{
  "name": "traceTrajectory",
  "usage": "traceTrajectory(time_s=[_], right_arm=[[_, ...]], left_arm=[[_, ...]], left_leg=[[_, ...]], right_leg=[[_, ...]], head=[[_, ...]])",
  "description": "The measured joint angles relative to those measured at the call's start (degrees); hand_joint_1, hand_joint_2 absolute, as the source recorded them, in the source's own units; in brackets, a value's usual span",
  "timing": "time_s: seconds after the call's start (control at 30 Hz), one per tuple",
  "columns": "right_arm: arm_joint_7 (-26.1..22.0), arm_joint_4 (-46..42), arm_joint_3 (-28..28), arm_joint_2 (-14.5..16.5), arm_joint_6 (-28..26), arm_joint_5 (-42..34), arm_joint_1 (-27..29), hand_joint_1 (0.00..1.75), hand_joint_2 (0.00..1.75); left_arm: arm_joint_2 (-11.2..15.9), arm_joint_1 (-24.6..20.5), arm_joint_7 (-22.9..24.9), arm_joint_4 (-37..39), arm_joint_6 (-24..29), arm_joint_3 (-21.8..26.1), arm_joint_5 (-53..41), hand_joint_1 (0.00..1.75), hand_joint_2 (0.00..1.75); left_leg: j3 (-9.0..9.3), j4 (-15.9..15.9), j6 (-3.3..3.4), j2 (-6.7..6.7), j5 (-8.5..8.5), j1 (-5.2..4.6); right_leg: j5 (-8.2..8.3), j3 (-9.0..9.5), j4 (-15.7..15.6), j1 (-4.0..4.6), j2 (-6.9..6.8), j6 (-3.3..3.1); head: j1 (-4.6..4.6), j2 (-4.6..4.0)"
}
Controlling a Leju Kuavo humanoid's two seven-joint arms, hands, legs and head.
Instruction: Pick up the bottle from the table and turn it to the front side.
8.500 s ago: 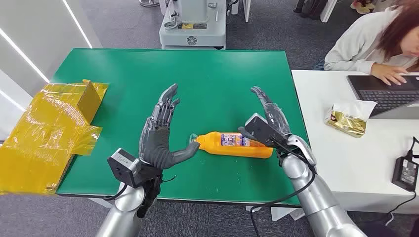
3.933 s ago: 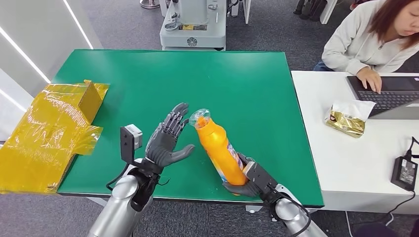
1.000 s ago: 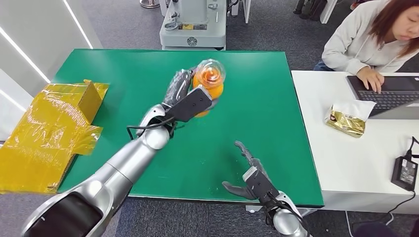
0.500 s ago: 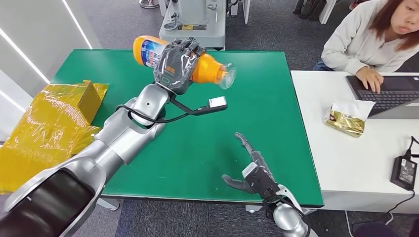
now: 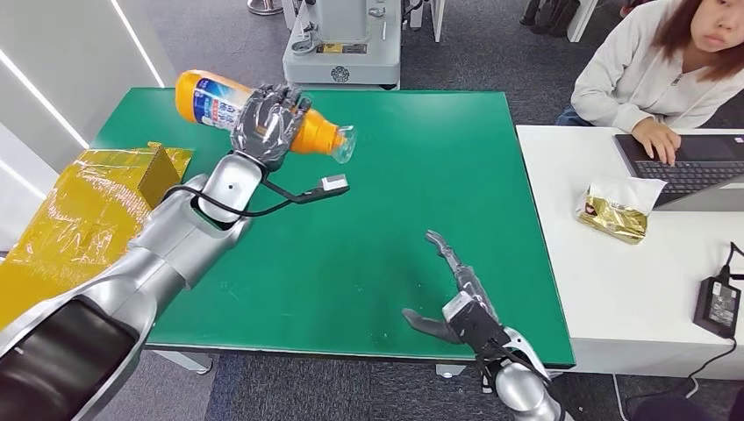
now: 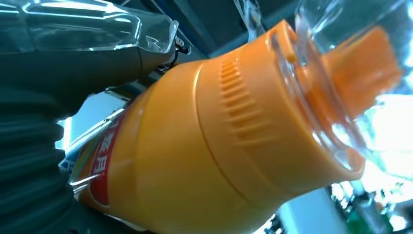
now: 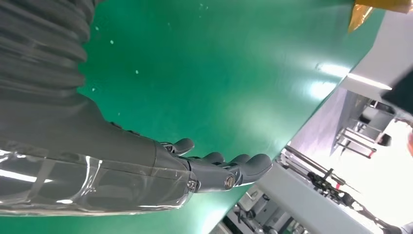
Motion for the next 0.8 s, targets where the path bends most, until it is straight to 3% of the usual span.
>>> traceTrajectory(time_s=[0.2, 0.57, 0.8], right_arm=[[-1.53, -0.45, -1.57, -0.10, 0.91, -0.21, 0.35, 0.00, 1.75], [-2.50, -1.06, -5.47, -0.75, 1.79, -1.22, 3.54, 0.00, 1.75], [-2.69, -0.20, -5.65, -0.75, 2.28, -1.97, 3.44, 0.00, 1.75]], left_arm=[[4.86, 2.80, 0.22, 1.79, -3.19, 0.07, -2.39, 1.75, 1.75], [17.73, 15.89, 6.36, 3.92, -5.58, 4.25, -4.71, 1.75, 1.75], [21.95, 21.11, 8.19, 4.95, -8.19, 8.44, -4.83, 1.75, 1.75]], left_leg=[[0.02, -0.04, -0.01, 0.06, 0.00, 0.00], [0.01, -0.12, -0.12, 0.20, -0.08, 0.02], [0.00, -0.12, -0.14, 0.11, -0.09, 0.01]], right_leg=[[0.00, 0.00, 0.03, 0.00, 0.06, 0.00], [-0.10, -0.11, 0.03, 0.02, 0.24, -0.09], [-0.11, -0.08, 0.01, 0.02, 0.09, -0.10]], head=[[0.00, 0.00], [0.01, 0.00], [0.01, 0.00]])
